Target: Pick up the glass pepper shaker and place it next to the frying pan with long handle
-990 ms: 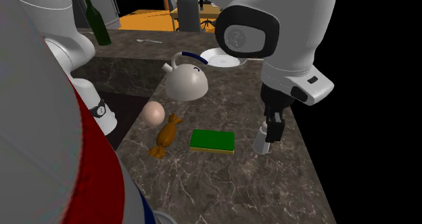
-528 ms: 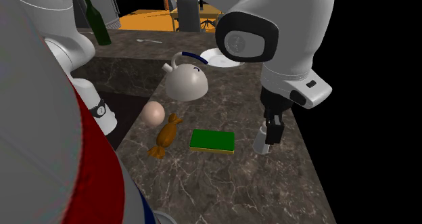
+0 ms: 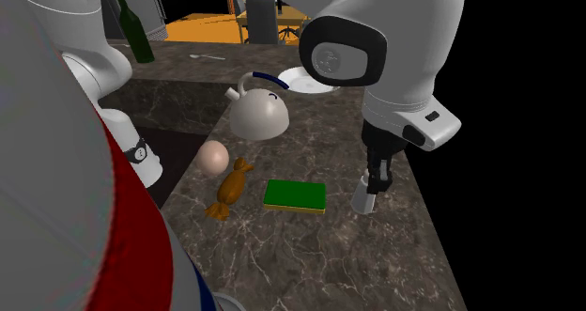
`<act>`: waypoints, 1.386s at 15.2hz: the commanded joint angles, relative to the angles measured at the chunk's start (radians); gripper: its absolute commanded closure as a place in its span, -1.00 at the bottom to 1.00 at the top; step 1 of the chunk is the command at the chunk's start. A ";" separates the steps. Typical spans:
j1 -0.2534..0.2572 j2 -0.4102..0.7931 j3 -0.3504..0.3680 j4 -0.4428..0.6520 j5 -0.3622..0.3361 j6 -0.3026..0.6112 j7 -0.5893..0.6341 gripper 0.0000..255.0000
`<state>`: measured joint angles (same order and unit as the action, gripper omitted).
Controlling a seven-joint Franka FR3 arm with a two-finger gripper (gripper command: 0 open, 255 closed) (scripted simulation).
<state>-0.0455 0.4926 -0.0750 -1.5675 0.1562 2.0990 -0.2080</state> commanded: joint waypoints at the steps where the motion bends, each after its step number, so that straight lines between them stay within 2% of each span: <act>1: 0.000 0.000 0.000 0.000 0.000 0.000 0.000 1.00; 4: 0.000 0.000 0.000 0.000 0.000 0.000 0.000 1.00; 21: -0.001 -0.056 -0.006 0.143 -0.015 -0.199 0.025 1.00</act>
<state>-0.0460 0.4371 -0.0803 -1.4380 0.1420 1.9150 -0.1843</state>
